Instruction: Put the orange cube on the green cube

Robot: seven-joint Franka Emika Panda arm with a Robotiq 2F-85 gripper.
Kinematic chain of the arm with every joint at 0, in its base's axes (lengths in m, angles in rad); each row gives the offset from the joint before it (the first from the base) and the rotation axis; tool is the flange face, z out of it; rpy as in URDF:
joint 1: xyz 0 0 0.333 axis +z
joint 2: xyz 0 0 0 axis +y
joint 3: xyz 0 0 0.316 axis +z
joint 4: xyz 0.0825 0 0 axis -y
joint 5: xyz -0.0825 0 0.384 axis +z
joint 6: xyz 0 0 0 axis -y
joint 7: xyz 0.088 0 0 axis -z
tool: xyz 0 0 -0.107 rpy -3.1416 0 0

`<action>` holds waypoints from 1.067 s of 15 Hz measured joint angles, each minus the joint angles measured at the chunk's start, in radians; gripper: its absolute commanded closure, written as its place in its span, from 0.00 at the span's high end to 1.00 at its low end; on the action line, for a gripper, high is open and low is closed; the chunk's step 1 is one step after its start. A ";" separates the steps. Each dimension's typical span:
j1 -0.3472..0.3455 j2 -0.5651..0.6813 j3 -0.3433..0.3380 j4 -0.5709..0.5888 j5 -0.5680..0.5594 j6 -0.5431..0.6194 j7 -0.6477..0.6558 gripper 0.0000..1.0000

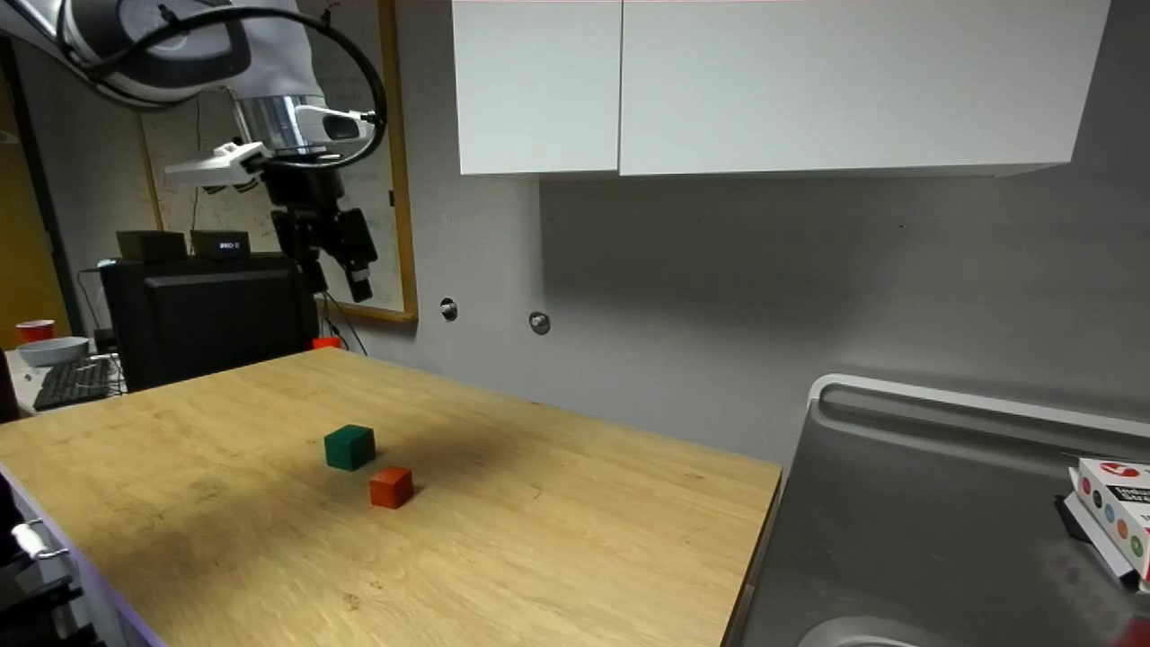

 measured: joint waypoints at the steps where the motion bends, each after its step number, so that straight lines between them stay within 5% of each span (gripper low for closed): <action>1: -0.005 0.019 -0.005 0.000 0.002 0.014 0.002 1.00; 16: -0.046 0.537 -0.064 0.099 0.263 0.093 -0.049 1.00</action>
